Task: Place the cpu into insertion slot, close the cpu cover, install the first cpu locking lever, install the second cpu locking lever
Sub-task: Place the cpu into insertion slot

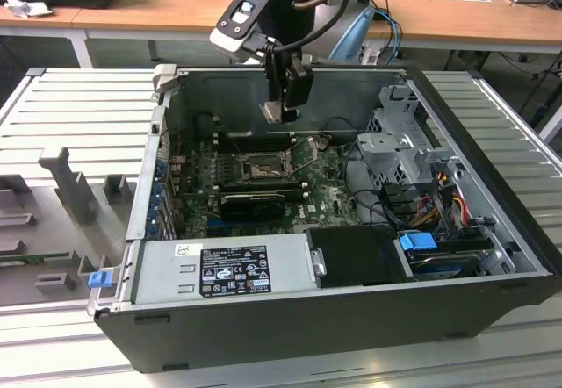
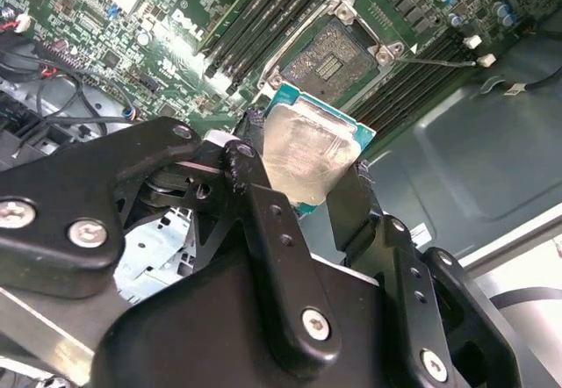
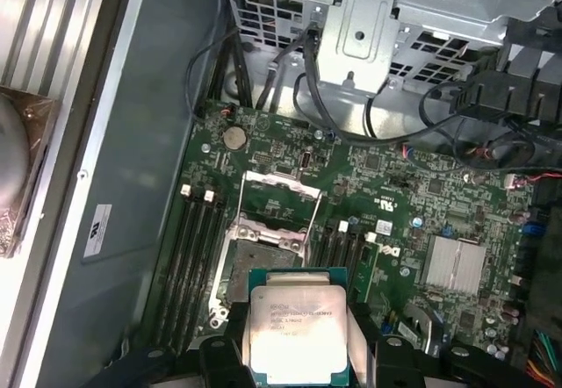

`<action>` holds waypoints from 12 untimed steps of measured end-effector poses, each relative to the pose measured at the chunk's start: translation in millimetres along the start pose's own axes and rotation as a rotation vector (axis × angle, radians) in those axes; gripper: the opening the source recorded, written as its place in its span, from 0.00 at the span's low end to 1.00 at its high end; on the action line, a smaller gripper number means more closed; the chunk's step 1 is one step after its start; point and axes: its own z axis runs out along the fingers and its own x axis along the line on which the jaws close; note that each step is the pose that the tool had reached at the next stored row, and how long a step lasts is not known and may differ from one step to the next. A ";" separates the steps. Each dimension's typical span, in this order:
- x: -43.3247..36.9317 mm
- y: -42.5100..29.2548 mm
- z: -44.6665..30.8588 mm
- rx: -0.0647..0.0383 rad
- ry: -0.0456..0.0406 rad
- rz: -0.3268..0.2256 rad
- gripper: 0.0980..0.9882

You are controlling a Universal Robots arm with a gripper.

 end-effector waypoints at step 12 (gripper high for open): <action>-0.1 -0.9 9.3 -0.004 -0.0125 0.159 0.48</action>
